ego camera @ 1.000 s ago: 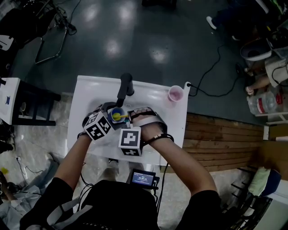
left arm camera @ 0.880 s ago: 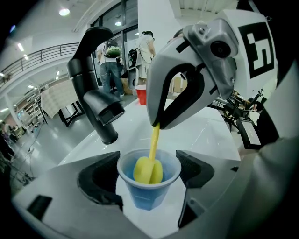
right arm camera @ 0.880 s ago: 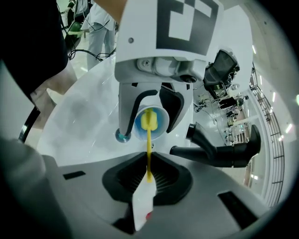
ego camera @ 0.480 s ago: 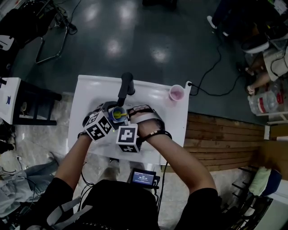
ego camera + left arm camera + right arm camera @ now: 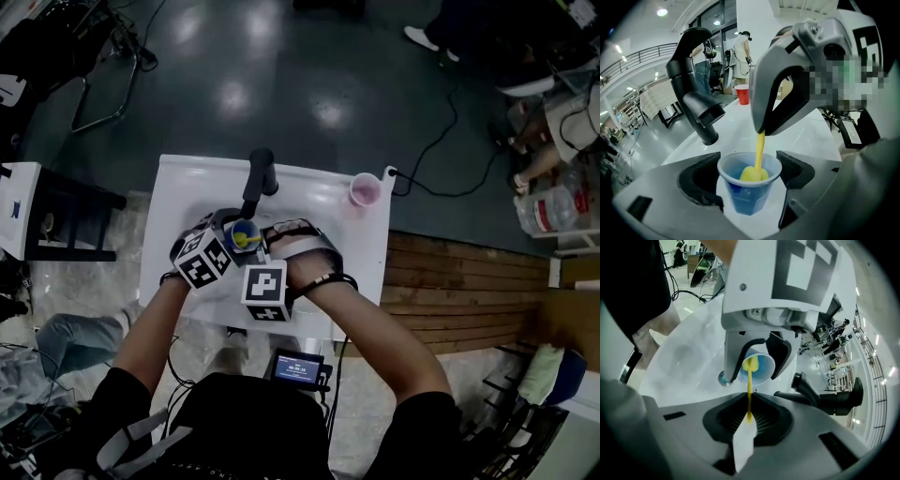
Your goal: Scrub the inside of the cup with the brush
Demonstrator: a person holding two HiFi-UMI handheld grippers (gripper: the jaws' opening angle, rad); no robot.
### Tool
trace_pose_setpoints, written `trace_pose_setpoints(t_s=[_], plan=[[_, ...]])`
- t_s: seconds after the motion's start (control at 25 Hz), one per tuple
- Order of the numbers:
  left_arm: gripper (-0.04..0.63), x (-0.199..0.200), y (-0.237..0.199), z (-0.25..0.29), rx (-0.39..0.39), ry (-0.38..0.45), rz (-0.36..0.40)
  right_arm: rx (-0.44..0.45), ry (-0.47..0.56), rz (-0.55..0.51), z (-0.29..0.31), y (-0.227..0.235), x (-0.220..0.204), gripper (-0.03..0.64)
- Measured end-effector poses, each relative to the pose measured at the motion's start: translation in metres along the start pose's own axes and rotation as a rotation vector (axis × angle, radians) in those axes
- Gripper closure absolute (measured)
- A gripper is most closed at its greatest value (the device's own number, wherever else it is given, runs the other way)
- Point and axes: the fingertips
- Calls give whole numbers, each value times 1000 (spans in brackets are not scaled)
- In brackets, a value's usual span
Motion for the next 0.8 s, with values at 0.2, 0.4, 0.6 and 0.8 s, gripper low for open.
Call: trace_pose_setpoints(t_s=[0.2,0.4,0.6,0.8], plan=[[219,4,7,3,-14,8,-3,-10,-28,22,2,4,-11,576],[219,11,9,3,-17,30,-10,15,-71,-18,12,-3,-14,575],[219,8,10,3,-18,11,1,26,-73,-48,14,-6,-10,575],[219,6,4,1,-5,8,-1,30,-36,-50,6,-10,-2,575]])
Point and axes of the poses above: the fingertips, and each gripper's own axes: z forward along the fingers, y to its right, x out of its top, and after that the axes turned 2 degrees about -z, right-handed
